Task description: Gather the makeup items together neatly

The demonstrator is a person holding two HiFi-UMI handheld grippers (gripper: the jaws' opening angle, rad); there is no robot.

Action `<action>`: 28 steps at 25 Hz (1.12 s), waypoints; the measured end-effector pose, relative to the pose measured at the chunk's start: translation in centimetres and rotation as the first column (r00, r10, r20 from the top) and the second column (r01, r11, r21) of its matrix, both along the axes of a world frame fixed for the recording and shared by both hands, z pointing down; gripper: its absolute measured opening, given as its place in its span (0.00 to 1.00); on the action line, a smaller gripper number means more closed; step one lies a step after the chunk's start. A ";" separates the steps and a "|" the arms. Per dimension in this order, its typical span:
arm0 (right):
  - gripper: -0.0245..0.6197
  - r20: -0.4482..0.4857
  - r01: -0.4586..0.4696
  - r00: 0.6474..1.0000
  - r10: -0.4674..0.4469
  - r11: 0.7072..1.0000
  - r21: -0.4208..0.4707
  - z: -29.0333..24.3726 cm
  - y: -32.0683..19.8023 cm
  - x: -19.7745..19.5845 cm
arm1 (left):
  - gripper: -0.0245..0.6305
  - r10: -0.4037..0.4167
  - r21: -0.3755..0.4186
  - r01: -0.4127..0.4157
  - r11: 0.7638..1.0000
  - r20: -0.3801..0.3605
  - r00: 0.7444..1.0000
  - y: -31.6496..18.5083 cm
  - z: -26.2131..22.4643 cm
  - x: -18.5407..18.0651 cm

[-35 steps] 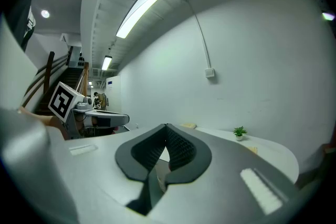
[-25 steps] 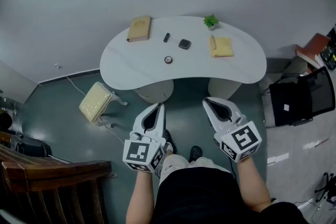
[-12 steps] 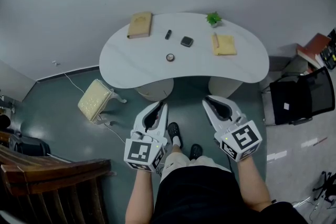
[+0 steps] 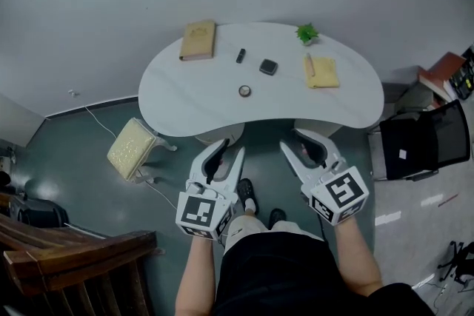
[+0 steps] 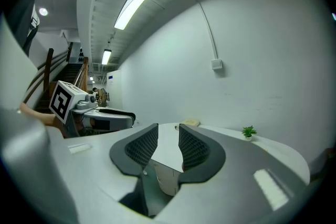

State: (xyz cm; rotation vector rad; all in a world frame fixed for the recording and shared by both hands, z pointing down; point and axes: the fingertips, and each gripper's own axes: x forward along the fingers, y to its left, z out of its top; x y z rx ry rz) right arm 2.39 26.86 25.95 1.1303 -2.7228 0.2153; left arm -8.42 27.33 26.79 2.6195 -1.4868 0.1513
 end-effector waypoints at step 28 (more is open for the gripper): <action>0.36 -0.037 -0.135 0.990 0.133 0.988 -0.067 1.7 -12.2 -4.3 | 0.44 0.175 -0.034 -0.174 0.984 0.039 0.984 -12.6 3.0 -3.8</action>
